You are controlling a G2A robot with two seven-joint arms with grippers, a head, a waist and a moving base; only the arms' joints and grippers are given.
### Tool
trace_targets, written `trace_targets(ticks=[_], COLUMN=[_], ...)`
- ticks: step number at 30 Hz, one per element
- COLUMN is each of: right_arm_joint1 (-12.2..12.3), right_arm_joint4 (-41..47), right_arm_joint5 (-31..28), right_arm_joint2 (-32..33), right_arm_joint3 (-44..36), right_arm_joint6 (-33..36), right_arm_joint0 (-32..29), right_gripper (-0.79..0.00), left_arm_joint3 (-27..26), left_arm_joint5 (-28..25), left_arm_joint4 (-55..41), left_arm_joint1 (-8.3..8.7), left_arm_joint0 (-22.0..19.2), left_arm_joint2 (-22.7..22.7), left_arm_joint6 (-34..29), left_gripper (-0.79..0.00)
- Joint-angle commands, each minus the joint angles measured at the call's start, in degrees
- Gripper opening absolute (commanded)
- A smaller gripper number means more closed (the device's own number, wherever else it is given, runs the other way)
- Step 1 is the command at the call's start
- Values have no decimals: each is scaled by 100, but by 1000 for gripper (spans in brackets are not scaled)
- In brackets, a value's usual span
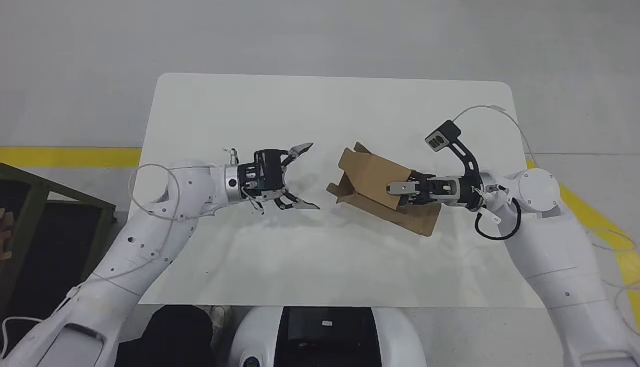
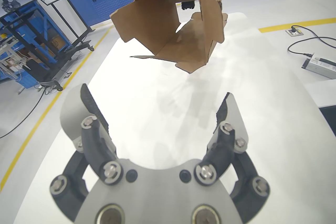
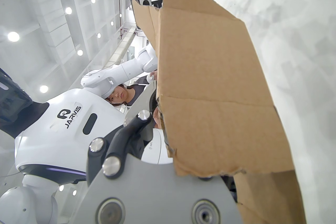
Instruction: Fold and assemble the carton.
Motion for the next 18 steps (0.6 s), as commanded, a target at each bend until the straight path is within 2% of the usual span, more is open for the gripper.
trace_targets(ticks=[1,4,6,10,18], right_arm_joint1=[0,4,15,31,22], right_arm_joint4=[0,-111,-176,-218,-209], right_arm_joint5=[0,40,51,71,42], right_arm_joint2=[0,-2,16,36,-67], right_arm_joint3=[0,-160,-246,-313,-349], right_arm_joint6=[0,-216,-241,-206,-99], right_arm_joint0=[0,-80,-117,-155,-156], right_gripper=[-785,-785,-785,-785,-785], left_arm_joint3=[-77,-135,-200,-472,-631], left_arm_joint5=[-44,-477,-553,-868,-958], left_arm_joint4=[-85,-268,-149,-220,-468], left_arm_joint1=[-2,16,36,74,122], left_arm_joint0=[63,91,93,225,287], left_arm_joint2=[12,-8,-25,-48,236], left_arm_joint6=[-63,-348,-778,-1140,-1224], left_gripper=[0,0,0,0,0])
